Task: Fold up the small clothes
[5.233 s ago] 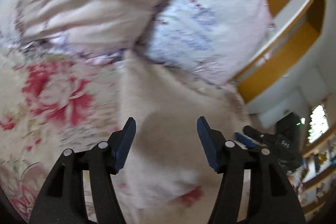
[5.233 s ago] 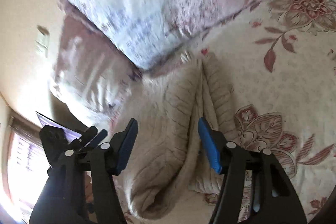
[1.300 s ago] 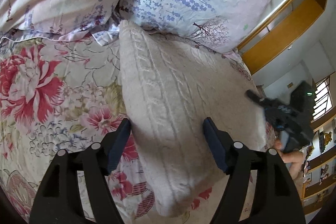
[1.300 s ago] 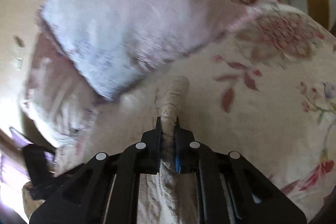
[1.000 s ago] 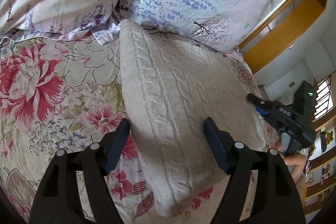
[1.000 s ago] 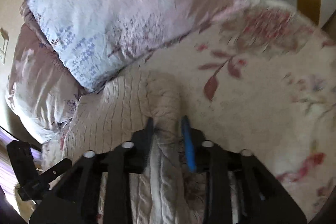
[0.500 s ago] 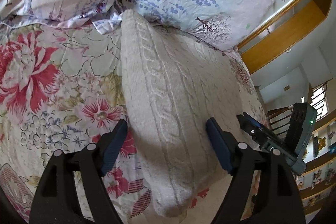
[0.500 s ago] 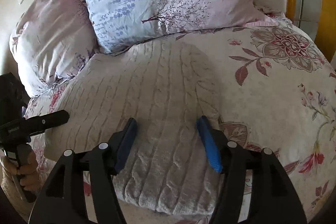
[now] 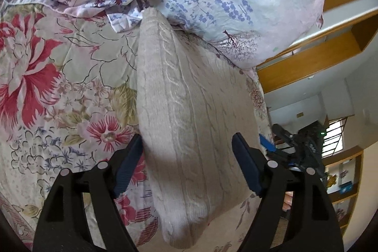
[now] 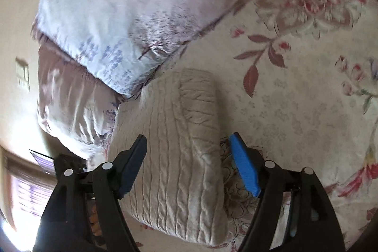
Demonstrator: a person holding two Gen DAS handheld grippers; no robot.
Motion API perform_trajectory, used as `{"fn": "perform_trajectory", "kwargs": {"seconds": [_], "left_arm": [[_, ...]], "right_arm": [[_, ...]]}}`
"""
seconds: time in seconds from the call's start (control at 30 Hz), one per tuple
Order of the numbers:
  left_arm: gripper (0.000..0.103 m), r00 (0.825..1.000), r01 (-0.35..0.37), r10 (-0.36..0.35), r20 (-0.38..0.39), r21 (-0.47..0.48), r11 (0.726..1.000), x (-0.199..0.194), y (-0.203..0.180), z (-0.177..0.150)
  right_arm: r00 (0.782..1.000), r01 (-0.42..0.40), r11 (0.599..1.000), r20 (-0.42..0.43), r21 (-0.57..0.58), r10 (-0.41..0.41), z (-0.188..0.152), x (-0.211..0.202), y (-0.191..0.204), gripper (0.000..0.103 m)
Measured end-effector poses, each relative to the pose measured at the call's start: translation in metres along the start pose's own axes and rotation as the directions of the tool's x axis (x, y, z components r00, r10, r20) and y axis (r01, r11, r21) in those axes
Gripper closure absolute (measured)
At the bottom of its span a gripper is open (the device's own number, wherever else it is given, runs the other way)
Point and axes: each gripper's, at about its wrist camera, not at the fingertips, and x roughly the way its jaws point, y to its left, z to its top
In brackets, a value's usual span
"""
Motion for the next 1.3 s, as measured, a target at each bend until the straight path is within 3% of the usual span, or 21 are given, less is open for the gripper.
{"fn": "perform_trajectory", "kwargs": {"seconds": [0.2, 0.5, 0.7, 0.87, 1.0, 1.07, 1.3], "left_arm": [[0.027, 1.000, 0.021, -0.021, -0.006, -0.027, 0.999, 0.000, 0.006, 0.006], [0.029, 0.999, 0.044, -0.045, -0.018, -0.050, 0.998, 0.013, 0.007, 0.013], [0.031, 0.998, 0.058, -0.058, -0.012, -0.059, 0.997, 0.019, 0.007, 0.017], [0.044, 0.999, 0.044, -0.044, -0.003, -0.052, 0.998, 0.024, 0.006, 0.016], [0.060, 0.998, 0.057, -0.056, 0.011, -0.040, 0.998, 0.019, 0.004, 0.012], [0.064, 0.997, 0.071, -0.070, 0.019, -0.031, 0.997, 0.012, 0.002, 0.009], [0.066, 0.994, 0.102, -0.103, 0.044, 0.027, 0.994, -0.033, -0.008, -0.004]], "right_arm": [[0.999, -0.015, 0.999, -0.044, 0.028, 0.017, 0.007, 0.020, -0.010, 0.029], [0.994, -0.062, 0.996, -0.092, -0.060, 0.057, 0.001, 0.038, 0.004, 0.030], [0.991, -0.085, 0.991, -0.111, -0.105, 0.073, -0.003, 0.047, 0.012, 0.037], [0.983, -0.150, 0.984, -0.124, -0.093, 0.138, -0.008, 0.051, 0.010, 0.065], [0.984, -0.161, 0.982, -0.094, -0.103, 0.152, -0.013, 0.044, 0.019, 0.071], [0.982, -0.178, 0.978, -0.076, -0.107, 0.171, -0.016, 0.038, 0.024, 0.073], [0.974, -0.224, 0.964, -0.058, -0.144, 0.218, -0.042, 0.026, 0.062, 0.075]]}}
